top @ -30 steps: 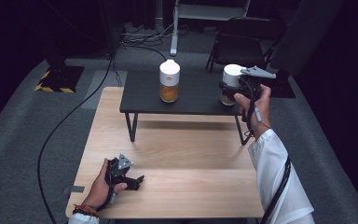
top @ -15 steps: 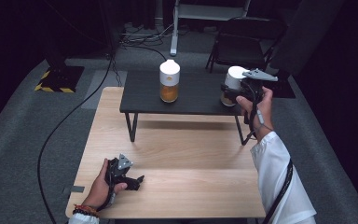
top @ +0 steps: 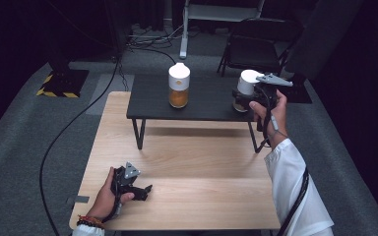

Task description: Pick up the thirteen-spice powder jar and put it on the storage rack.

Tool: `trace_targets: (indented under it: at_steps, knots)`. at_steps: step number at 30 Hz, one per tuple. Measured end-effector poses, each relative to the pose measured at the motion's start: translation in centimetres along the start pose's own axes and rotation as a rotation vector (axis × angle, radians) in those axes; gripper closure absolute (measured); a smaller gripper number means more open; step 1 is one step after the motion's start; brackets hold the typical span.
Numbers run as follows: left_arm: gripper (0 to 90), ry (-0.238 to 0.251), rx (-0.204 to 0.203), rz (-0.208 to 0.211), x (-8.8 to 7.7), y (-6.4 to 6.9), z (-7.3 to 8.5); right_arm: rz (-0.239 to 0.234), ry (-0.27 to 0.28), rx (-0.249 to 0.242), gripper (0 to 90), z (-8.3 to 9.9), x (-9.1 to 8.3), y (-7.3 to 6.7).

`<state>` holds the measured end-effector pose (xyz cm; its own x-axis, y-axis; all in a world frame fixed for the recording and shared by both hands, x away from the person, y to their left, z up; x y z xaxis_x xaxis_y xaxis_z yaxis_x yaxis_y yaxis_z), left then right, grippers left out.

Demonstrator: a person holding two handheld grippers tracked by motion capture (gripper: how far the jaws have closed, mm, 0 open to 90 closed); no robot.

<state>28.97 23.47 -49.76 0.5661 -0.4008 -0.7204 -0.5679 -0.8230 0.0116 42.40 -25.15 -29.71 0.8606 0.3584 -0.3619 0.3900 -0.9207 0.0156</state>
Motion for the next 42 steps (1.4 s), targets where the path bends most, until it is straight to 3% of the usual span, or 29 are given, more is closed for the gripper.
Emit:
trace_targets:
  at_steps: [2,10,28,42]
  knots:
    - [0.0,0.0,0.0,0.0,0.0,0.0,0.0,0.014,0.005,0.002,9.7,0.2,0.0,-0.1]
    - [0.0,0.0,0.0,0.0,0.0,0.0,0.0,-0.009,0.018,0.014,2.6,0.6,-0.2,0.5]
    - [0.0,0.0,-0.001,0.0,0.0,0.0,0.0,0.006,0.083,-0.002,2.1,2.2,-2.2,0.4]
    - [0.0,0.0,0.0,-0.001,0.0,0.0,0.0,0.028,0.139,-0.043,1.5,3.0,-5.1,0.1]
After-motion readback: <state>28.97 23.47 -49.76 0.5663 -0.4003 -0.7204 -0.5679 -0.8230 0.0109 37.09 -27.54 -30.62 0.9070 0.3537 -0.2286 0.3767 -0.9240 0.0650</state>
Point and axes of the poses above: each handheld gripper's, and its own axes: x roughly forward along the jaws, z roughly out of its underside, y roughly to its right, the point moved 5 cm from there along x, roughly forward along the jaws, and after that the axes turned 1 degree about -x, right-handed, at the moved point
